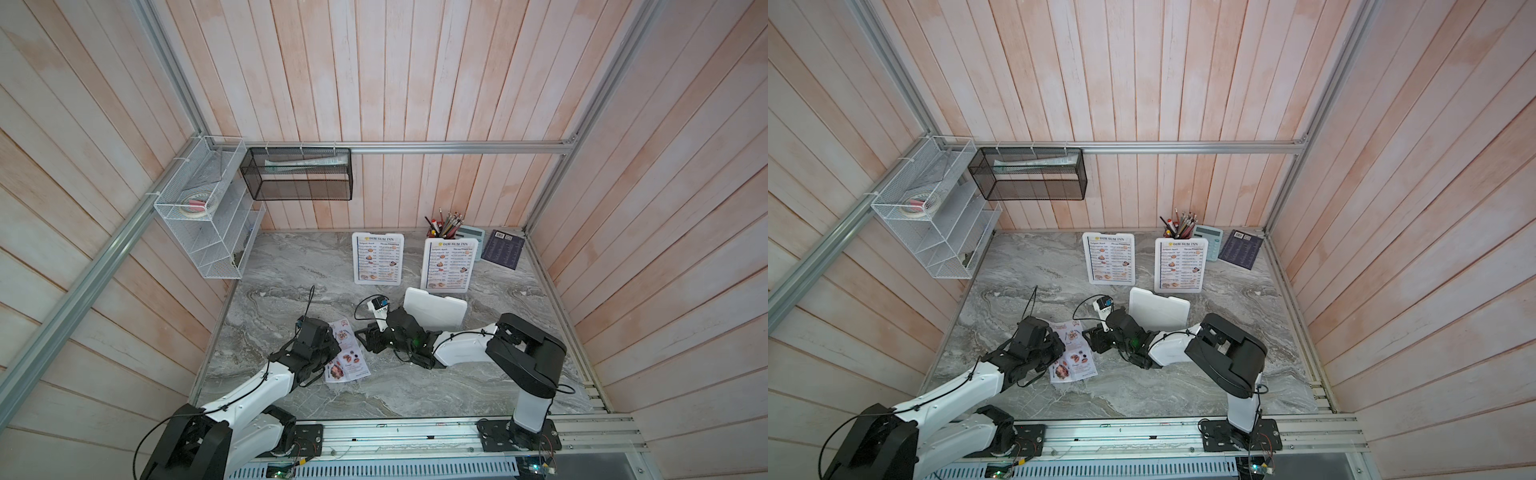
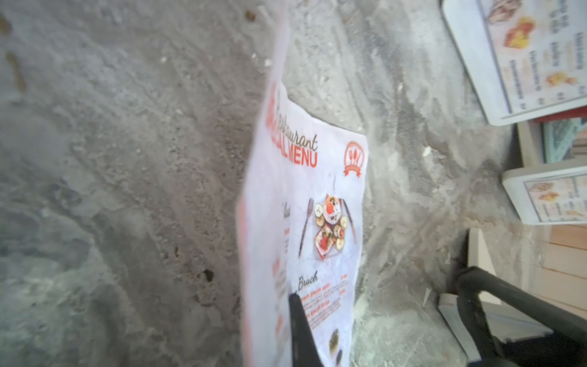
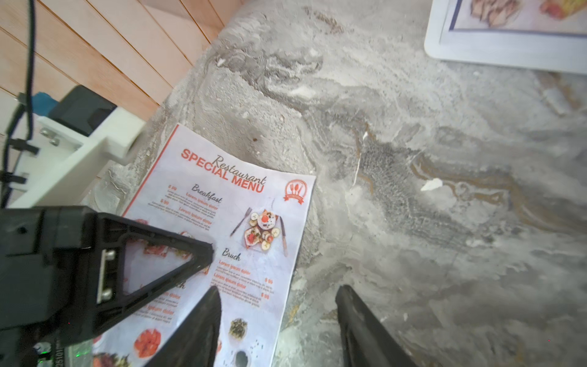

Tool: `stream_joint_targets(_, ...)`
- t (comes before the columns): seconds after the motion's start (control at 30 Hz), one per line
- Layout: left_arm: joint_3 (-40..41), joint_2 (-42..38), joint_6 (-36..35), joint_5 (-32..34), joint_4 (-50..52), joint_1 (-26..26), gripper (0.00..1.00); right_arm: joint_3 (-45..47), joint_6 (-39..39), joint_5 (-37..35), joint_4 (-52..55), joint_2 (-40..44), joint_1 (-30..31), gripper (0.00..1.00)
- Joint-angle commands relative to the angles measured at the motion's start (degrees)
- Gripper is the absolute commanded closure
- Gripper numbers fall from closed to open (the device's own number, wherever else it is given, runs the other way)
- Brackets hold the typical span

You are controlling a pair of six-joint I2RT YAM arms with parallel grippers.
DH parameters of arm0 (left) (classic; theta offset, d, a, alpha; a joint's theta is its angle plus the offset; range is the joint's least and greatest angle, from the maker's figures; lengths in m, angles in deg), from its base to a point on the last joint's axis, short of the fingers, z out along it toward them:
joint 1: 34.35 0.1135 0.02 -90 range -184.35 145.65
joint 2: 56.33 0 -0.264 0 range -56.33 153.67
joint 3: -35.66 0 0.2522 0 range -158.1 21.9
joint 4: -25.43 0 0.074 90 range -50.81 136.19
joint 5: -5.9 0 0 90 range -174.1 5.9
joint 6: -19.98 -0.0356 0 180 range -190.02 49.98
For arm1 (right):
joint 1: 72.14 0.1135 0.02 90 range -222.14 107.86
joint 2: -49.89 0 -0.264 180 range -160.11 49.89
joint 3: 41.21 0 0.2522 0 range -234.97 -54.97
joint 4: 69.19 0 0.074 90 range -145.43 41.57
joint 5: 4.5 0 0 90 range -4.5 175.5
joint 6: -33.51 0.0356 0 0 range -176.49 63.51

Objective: Insert the menus into the narrow rack
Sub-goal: Pick up the menu from the center of the board.

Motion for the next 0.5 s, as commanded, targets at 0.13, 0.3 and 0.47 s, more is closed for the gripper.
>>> stream_joint_targets(0.13,1.6,-12.6,-14.5,-6.4,-12.2,0.3,1.0,7.0,-1.5,-0.8,-3.5,12.3,0.2,0.39)
stream_joint_targets(0.3,-0.7,-17.8,-21.2,-11.0,-14.7,0.4,1.0,12.3,-2.2,-0.4,-6.0,22.1,0.2,0.37)
stream_joint_targets(0.47,-2.0,-18.7,-25.0,-20.8,-23.8,0.4,1.0,17.8,-2.6,-1.9,-6.8,33.8,-0.6,0.31)
